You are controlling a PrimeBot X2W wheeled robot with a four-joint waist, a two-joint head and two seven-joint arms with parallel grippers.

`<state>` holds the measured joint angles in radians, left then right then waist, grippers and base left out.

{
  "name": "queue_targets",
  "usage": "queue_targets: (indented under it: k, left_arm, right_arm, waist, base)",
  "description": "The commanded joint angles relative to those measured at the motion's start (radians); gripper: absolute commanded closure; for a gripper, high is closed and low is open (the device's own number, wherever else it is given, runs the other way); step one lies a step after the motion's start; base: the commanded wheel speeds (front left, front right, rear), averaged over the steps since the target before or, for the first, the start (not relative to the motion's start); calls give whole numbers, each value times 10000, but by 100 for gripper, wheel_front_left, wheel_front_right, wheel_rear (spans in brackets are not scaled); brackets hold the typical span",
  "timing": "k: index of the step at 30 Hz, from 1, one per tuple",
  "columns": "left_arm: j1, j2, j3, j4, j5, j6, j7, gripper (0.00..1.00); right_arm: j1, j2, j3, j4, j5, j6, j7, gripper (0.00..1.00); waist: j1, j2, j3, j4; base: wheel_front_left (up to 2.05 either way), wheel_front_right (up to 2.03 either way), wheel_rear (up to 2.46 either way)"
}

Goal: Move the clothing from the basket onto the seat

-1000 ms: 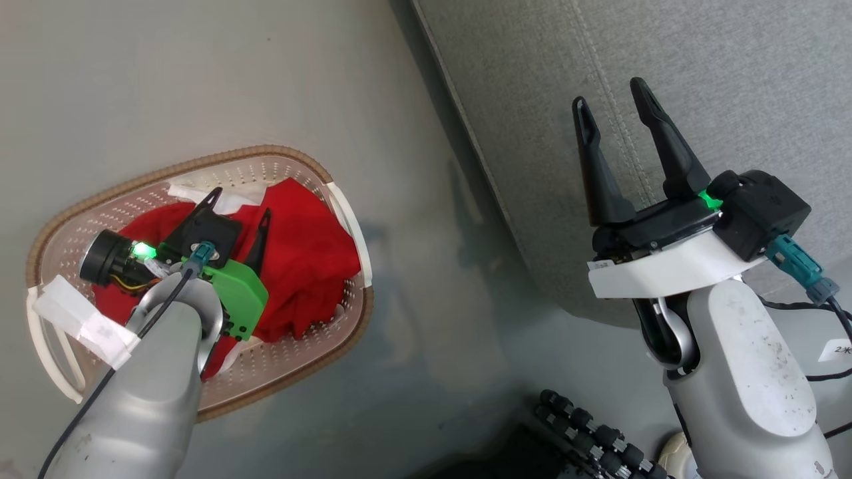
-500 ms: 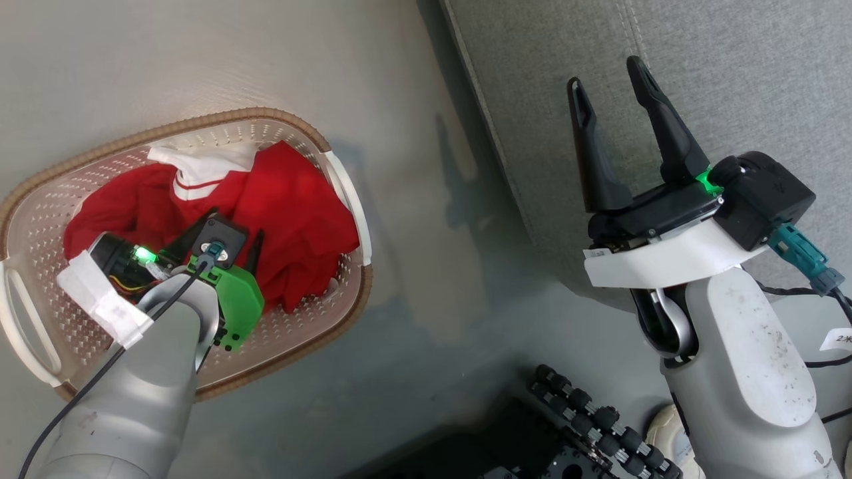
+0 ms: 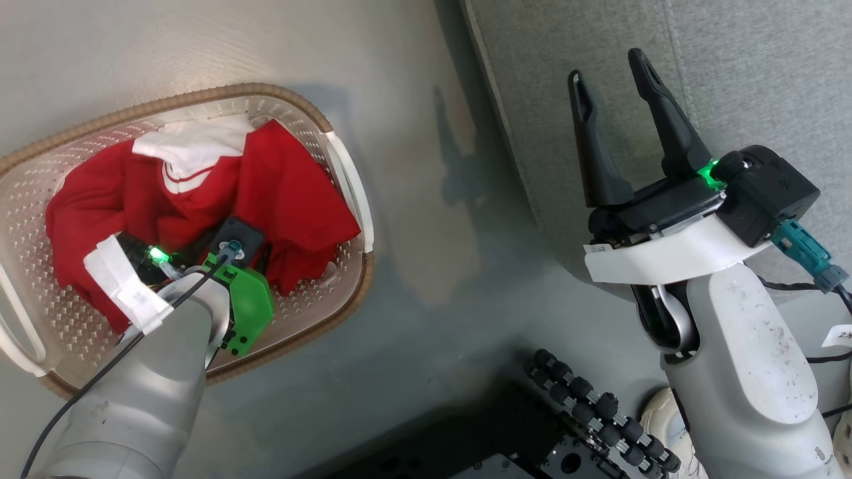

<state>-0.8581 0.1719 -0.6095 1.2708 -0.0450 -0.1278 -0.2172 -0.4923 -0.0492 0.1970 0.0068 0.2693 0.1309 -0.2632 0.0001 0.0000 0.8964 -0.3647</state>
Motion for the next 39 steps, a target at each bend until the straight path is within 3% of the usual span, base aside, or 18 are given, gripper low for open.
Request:
queue_targets:
  k: [1,4,5,6,7,25,30,39]
  left_arm:
    - [-193,30,-97,61,-180,-41,116,0]
    - [-275,63,-402,94,-374,-42,350,0]
    - [-280,60,-510,104,-452,-40,411,53]
    - [-307,62,-614,109,-481,-39,486,70]
    - [-330,64,-721,119,-530,-39,543,100]
    - [-292,-215,-2037,-758,-2002,-38,-440,100]
    - [0,-172,-2127,-2015,-2363,-38,-488,100]
    - [1040,-58,-1312,-4297,-2638,-37,-488,100]
  right_arm:
    - [-151,-22,-4,-46,8,-3,-25,0]
    - [-154,-22,-23,-68,-26,-3,-25,0]
    - [-171,-22,-23,-63,-35,-3,-25,0]
    - [-196,-24,-33,-56,-41,-3,-25,0]
    - [-234,-22,-33,-42,-43,-3,-25,0]
    - [-27,-25,-137,354,-112,-3,-25,0]
    - [165,-27,-269,592,-288,-3,-25,0]
    - [679,-30,-433,1134,-538,-3,-25,0]
  waist:
    - [-1,0,132,73]
    - [-1,0,220,145]
    - [-1,0,237,174]
    - [-1,0,249,202]
    - [-1,0,256,233]
    - [-1,0,-917,830]
    - [-1,0,-1631,1269]
    - [-1,0,-3144,1986]
  base:
    - [0,0,0]
    - [0,0,0]
    - [0,0,0]
    - [0,0,0]
    - [0,0,0]
    - [0,0,0]
    - [0,0,0]
    - [0,0,0]
